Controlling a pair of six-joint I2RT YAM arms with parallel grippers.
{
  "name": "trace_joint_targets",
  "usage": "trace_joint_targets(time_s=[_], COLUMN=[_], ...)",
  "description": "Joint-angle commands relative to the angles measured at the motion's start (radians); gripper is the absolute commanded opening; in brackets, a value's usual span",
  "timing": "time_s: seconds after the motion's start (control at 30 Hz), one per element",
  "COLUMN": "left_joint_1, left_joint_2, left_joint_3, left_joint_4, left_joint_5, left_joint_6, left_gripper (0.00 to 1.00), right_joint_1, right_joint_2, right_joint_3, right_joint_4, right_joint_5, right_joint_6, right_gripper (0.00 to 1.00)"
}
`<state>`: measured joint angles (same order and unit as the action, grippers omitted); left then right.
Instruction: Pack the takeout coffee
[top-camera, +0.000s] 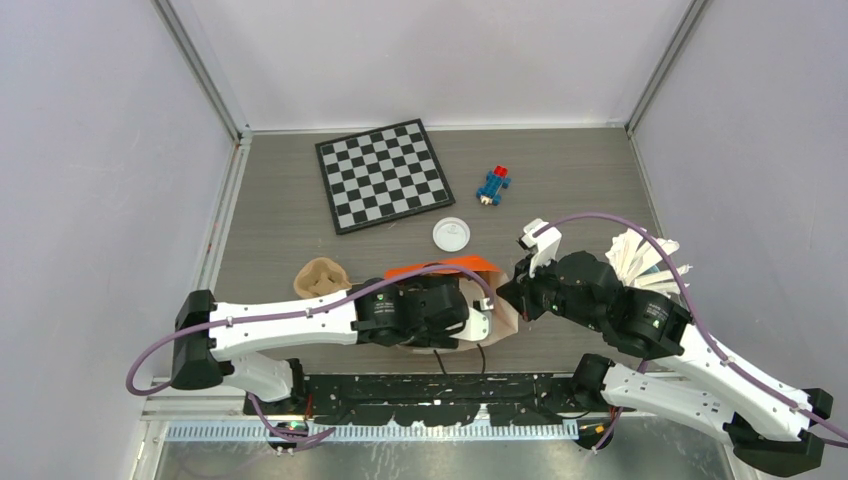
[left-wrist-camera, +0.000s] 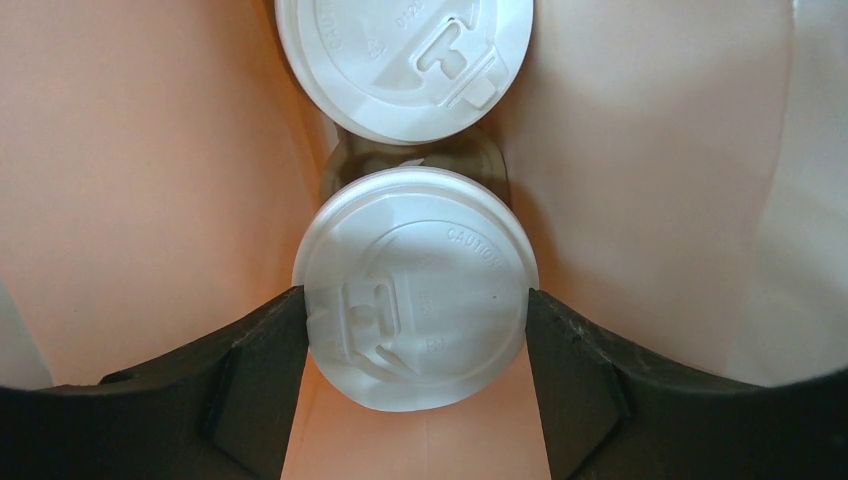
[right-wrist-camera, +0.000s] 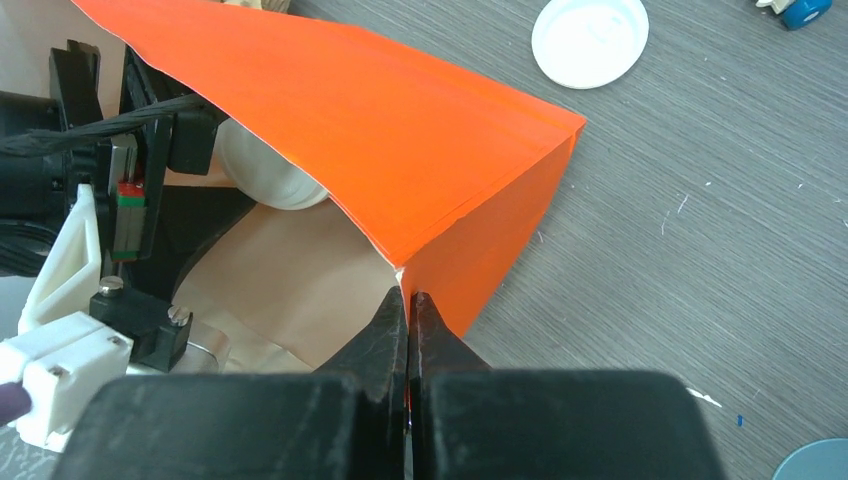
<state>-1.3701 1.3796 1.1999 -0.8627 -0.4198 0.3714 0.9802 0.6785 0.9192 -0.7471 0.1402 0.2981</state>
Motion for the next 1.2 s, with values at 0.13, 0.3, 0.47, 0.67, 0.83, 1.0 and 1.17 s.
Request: trace_joint_targets(time_s=[0.13, 0.3, 0.47, 0.67, 0.83, 1.0, 1.17], left_joint_1=[0.042, 0.052, 0.056, 0.061, 0.070, 0.098, 0.112], left_joint_2=[-0.007, -0.005, 0.013, 0.017, 0.032, 0.012, 0.000], left_joint_3=[0.024, 0.028, 0.044, 0.005, 0.008, -0.001, -0.019], left_joint_4=[0.019, 0.012, -0.002, 0.028, 0.036, 0.037, 0.055], left_joint_5=[0.111, 0.124, 0.112, 0.110, 0.102, 0.125, 0.132], left_joint_6=[0.019, 0.022, 0.015, 0.008, 0.006, 0.003, 0.012], left_gripper=[0.38, 0.38, 0.38, 0.38, 0.37, 0.38, 0.38], right_joint_1=[0.005, 0.005, 0.005, 0.005, 0.005, 0.005, 0.006], right_joint_2=[0.011, 0.011, 0.002, -0.023, -0.003, 0.008, 0.016], right_joint_3=[0.023, 0.032, 0.021, 0.008, 0.021, 0.014, 0.011], right_joint_4=[0.051, 0.047, 0.043, 0.037, 0.029, 0.052, 0.060], right_joint_5=[-0.012, -0.018, -0.025, -0.025, -0.040, -0.050, -0.065], right_joint_6=[-0.027, -0.054, -0.101, -0.150, -0.163, -0.157, -0.162], right_gripper=[0.00, 0.00, 0.00, 0.00, 0.00, 0.00, 0.00])
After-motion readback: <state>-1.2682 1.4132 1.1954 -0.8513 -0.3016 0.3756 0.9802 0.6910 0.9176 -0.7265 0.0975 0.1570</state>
